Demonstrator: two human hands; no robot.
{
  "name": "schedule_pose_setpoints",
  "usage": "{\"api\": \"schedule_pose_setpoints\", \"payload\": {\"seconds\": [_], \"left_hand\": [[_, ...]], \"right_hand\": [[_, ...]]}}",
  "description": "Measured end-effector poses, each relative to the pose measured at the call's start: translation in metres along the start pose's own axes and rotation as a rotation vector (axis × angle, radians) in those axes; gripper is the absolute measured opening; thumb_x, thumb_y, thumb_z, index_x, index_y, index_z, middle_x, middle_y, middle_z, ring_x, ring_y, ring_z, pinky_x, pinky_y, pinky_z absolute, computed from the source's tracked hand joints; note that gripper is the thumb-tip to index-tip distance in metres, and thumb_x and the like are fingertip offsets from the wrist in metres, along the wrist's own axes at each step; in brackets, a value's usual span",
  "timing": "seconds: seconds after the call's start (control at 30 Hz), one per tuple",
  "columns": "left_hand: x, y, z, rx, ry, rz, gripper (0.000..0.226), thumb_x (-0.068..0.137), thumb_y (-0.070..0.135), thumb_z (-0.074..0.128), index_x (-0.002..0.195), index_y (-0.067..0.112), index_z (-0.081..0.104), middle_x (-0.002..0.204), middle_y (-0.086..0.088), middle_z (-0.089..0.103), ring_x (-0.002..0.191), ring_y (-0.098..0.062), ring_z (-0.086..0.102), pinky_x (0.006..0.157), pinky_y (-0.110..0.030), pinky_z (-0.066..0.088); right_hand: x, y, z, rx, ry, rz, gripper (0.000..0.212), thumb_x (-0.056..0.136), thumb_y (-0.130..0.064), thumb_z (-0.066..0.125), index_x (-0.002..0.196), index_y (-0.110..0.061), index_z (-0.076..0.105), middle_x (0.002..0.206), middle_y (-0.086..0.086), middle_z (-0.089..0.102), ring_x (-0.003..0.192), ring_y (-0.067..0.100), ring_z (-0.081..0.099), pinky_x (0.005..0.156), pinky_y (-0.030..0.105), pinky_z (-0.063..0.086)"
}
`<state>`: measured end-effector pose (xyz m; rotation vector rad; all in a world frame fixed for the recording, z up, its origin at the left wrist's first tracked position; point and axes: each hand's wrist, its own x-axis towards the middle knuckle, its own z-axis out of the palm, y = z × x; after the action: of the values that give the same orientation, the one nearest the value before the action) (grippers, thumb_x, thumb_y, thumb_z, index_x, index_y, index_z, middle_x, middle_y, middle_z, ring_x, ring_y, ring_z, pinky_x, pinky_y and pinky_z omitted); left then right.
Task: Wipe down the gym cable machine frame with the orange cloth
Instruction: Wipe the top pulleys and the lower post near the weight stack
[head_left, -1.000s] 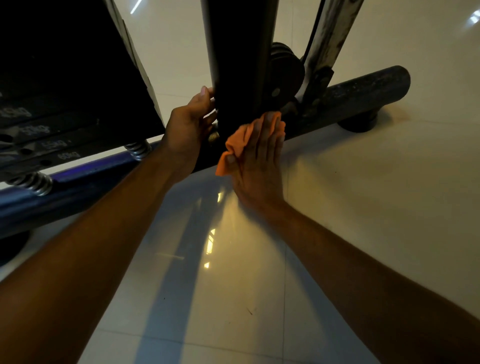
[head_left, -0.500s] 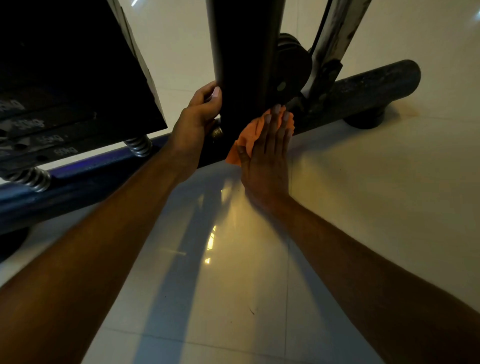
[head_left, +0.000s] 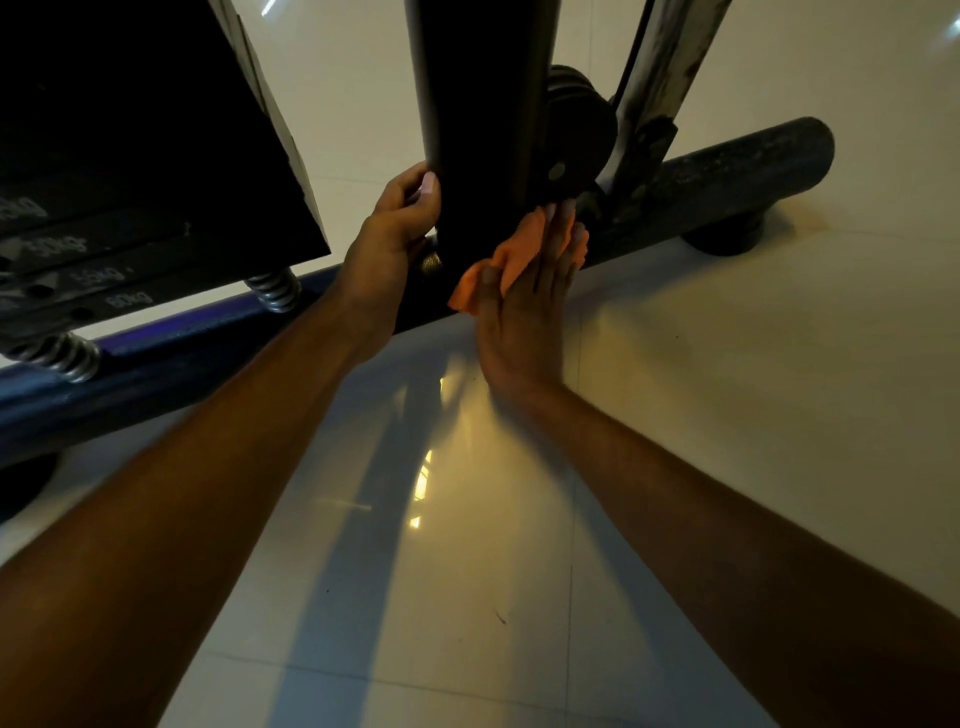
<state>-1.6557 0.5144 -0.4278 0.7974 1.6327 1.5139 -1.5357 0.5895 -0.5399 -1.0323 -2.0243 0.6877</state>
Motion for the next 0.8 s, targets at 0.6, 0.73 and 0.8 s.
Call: {"api": "schedule_pose_setpoints", "payload": {"seconds": [0.6,0.73,0.8], "left_hand": [[-0.131,0.021,0.041,0.605,0.064,-0.133,0.058,0.11,0.046,0.055,0.164,0.034,0.038,0.169,0.008,0.039,0.153,-0.011,0.038,0.121,-0.032,0.034],[-0.182,0.082,0.055,0.716,-0.041,-0.159,0.057,0.11,0.049,0.055,0.162,0.029,0.043,0.166,0.002,0.045,0.151,-0.018,0.041,0.121,-0.037,0.035],[-0.2,0.124,0.062,0.787,-0.12,-0.166,0.059,0.108,0.056,0.049,0.161,0.031,0.043,0.165,0.001,0.046,0.151,-0.021,0.042,0.122,-0.051,0.038]], "right_hand": [[-0.081,-0.032,-0.176,-0.051,-0.348,0.263,0.052,0.112,-0.043,0.057,0.157,-0.021,0.042,0.134,0.009,0.072,0.11,0.032,0.072,0.083,0.037,0.054],[-0.092,-0.079,-0.25,-0.09,-0.453,0.318,0.045,0.111,-0.044,0.058,0.148,-0.018,0.054,0.126,0.006,0.075,0.106,0.03,0.072,0.083,0.036,0.053],[-0.088,-0.107,-0.289,-0.111,-0.485,0.332,0.044,0.111,-0.047,0.056,0.144,-0.017,0.06,0.12,0.006,0.077,0.102,0.027,0.073,0.08,0.036,0.052]]}}
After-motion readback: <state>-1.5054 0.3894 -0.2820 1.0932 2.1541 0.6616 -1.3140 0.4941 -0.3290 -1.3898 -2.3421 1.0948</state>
